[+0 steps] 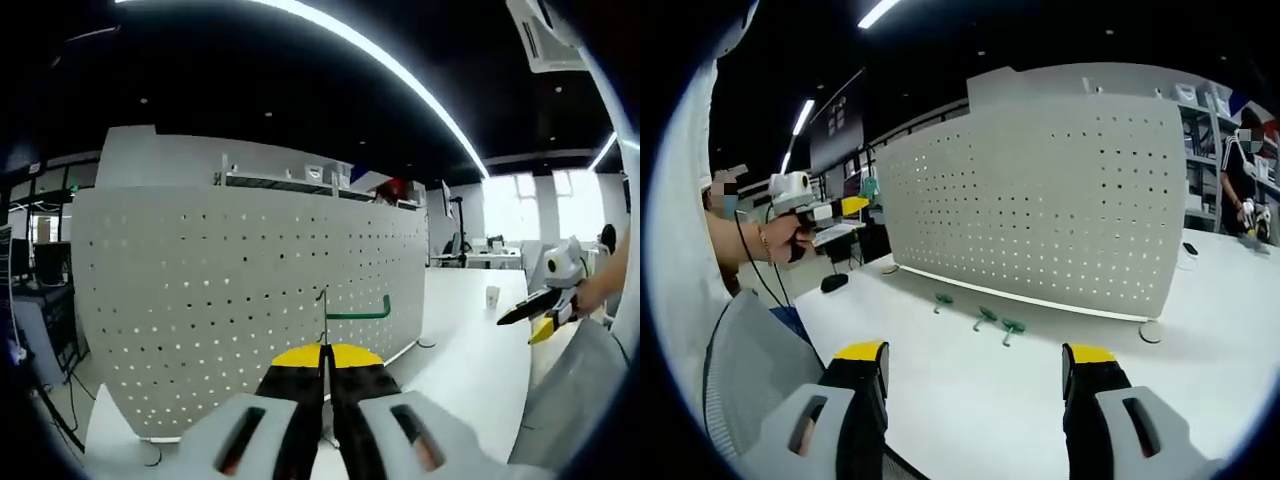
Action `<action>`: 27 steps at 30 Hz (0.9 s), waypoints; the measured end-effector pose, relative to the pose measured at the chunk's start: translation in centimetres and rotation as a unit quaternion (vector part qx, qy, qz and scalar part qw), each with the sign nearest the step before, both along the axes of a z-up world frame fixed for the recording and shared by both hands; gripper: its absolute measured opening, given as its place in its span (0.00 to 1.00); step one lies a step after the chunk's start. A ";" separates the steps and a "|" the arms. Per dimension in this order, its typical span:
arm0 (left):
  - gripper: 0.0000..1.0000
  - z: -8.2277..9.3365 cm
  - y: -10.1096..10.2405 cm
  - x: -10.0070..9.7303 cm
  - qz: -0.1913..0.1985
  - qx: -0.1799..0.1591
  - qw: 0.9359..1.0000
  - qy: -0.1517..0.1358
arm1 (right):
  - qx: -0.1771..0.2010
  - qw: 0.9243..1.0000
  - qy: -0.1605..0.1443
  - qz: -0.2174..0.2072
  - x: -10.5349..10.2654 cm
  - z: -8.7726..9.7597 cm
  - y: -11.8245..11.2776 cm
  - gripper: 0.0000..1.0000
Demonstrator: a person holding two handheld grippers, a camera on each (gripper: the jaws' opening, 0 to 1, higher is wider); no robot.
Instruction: Insert the hook assembly into the mounting plate slot until the hook locks in place.
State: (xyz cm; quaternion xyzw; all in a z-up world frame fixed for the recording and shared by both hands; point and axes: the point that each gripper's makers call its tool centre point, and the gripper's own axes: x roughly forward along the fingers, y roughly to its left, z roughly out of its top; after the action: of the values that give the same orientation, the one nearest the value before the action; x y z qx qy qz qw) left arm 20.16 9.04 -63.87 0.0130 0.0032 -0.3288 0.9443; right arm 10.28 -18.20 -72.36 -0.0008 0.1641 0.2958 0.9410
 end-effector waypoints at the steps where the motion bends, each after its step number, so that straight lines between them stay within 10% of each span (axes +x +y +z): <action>1: 0.01 0.0 0.0 0.0 -0.001 -0.003 1.000 0.003 | 0.001 1.000 -0.002 0.001 0.0 0.2 0.1 0.68; 10: 0.01 -0.2 -0.4 0.0 -0.001 -0.001 1.000 0.003 | 0.080 0.991 -0.102 0.021 0.6 6.5 2.1 0.70; 27: 0.01 0.2 -1.0 -0.4 -0.002 0.004 1.000 -0.002 | 0.135 0.981 -0.095 0.100 2.8 8.4 8.9 0.65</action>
State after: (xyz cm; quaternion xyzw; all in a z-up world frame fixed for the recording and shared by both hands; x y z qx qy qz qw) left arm 19.74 8.00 -63.67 0.0178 0.0024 -0.3308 0.9435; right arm 13.06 -9.27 -63.94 0.0814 0.0312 0.4069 0.9093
